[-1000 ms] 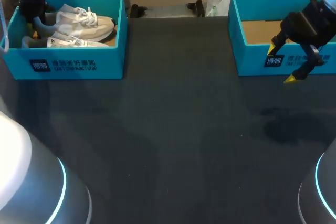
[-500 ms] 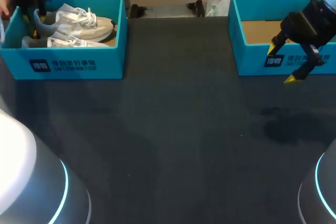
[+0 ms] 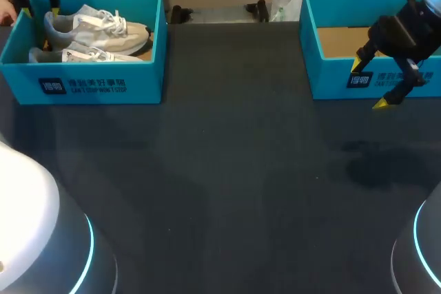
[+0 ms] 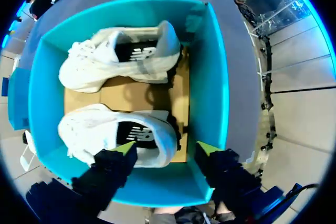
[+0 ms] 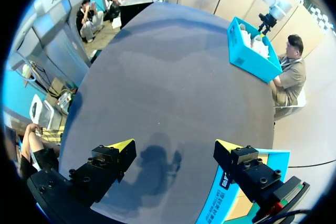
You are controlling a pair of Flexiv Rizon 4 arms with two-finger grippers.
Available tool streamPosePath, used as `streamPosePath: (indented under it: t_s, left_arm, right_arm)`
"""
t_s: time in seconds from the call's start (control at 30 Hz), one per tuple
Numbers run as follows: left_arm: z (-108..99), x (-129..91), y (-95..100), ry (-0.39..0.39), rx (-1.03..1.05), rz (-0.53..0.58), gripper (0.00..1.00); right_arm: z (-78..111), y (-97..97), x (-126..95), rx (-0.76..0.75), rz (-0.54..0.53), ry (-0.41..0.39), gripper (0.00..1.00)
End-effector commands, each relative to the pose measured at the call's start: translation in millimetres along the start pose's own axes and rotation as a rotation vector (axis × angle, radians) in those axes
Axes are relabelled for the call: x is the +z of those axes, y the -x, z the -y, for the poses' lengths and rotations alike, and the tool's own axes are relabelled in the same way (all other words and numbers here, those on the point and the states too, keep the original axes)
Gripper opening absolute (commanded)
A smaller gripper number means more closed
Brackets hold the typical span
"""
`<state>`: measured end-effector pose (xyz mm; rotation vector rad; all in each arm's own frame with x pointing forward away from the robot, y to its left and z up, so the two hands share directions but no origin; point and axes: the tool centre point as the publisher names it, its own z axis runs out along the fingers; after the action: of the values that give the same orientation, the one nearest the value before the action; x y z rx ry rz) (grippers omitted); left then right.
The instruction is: Take the shoe out of the shoebox, open the shoe tongue, remove and reinsert the insole, then place the shoe into the shoebox
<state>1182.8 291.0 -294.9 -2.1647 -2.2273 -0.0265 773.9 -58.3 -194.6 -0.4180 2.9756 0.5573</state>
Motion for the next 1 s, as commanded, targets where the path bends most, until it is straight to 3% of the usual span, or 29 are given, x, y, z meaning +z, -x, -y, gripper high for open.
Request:
streamPosePath:
  t_s: [0.03, 0.2, 0.3, 0.63, 1.0]
  left_arm:
    - [38.8, -22.0, -1.5, 0.056, -0.002, 0.005, 0.81]
    - [63.0, -30.0, -2.3, 0.073, 0.016, 0.033, 0.87]
    - [76.5, -30.5, -3.2, 0.098, 0.031, 0.037, 0.80]
    - [112.0, -26.5, -10.2, 0.117, 0.111, 0.047, 0.85]
    - [138.6, -11.9, -10.7, 0.105, 0.164, 0.051, 0.89]
  right_arm:
    - [0.2, 1.6, 0.6, 0.000, -0.003, -0.001, 1.00]
    - [0.2, 1.6, 0.6, 0.000, -0.003, -0.001, 1.00]
    - [0.2, 1.6, 0.6, 0.000, -0.003, -0.001, 1.00]
    - [0.2, 1.6, 0.6, 0.000, -0.003, -0.001, 1.00]
    - [0.2, 1.6, 0.6, 0.000, -0.003, -0.001, 1.00]
